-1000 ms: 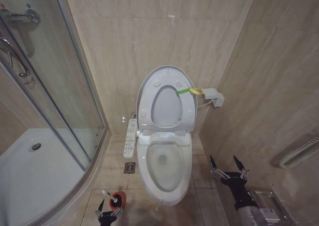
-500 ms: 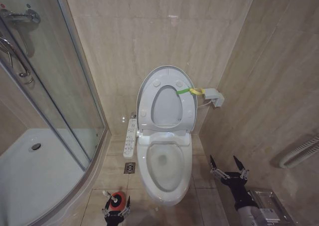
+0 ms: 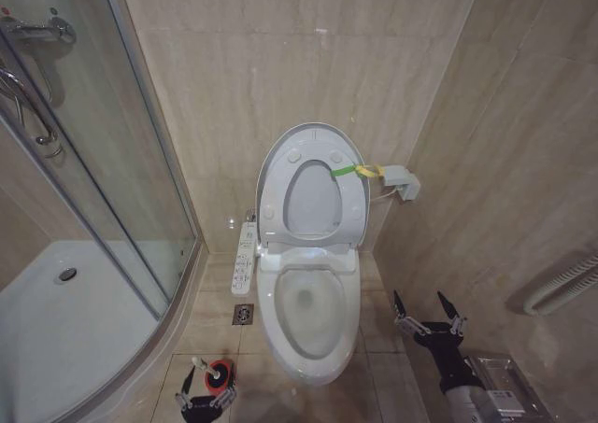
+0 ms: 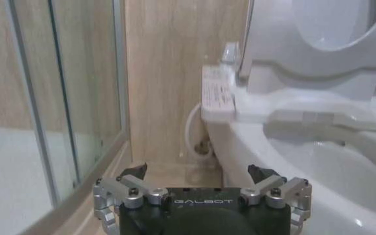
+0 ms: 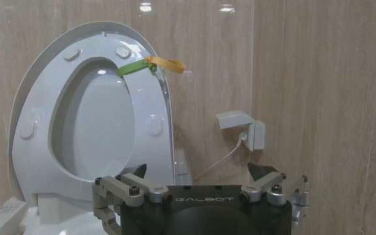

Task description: Open the toilet lid, clean the toilet bowl with a toilet brush, close the toilet lid, and flush.

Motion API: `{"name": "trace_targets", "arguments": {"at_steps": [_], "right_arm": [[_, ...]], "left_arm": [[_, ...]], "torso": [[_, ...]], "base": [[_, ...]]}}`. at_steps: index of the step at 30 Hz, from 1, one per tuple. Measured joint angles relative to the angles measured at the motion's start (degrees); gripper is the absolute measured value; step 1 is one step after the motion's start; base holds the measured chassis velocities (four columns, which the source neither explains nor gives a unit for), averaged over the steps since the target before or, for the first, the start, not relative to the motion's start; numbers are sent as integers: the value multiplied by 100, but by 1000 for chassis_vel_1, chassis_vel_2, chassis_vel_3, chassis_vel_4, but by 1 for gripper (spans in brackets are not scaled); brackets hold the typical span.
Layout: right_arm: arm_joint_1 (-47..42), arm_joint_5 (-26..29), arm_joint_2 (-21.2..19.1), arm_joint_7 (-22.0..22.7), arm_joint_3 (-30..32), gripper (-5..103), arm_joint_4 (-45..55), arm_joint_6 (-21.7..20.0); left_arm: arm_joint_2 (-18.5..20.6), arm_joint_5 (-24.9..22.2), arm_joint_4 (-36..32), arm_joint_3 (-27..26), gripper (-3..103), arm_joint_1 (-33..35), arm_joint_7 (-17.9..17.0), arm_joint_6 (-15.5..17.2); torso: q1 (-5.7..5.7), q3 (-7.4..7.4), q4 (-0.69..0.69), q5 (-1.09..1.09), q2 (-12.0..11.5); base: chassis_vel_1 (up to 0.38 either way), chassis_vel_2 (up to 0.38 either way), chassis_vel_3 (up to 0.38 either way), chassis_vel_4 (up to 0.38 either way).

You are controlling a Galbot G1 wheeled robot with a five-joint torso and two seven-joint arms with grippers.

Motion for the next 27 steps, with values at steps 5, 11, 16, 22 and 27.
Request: {"name": "trace_targets", "arguments": {"at_steps": [5, 11, 16, 22, 27], "right_arm": [[0, 0, 0, 0, 0, 100, 0, 0], [0, 0, 0, 0, 0, 100, 0, 0], [0, 0, 0, 0, 0, 100, 0, 0], [0, 0, 0, 0, 0, 100, 0, 0], [0, 0, 0, 0, 0, 100, 0, 0]], "left_arm": [[71, 230, -447, -123, 100, 65, 24, -7], [127, 353, -982, -238, 100, 94, 47, 16], [217, 52, -1490, -231, 98, 73, 68, 396], [313, -353, -2208, -110, 98, 174, 40, 1176], [341, -406, -2756, -20, 98, 337, -40, 1675]], "torso": [[0, 0, 0, 0, 0], [0, 0, 0, 0, 0], [0, 0, 0, -1, 0], [0, 0, -1, 0, 0], [0, 0, 0, 1, 0]], "base": [[0, 0, 0, 0], [0, 0, 0, 0], [0, 0, 0, 0], [0, 0, 0, 0], [0, 0, 0, 0]]}}
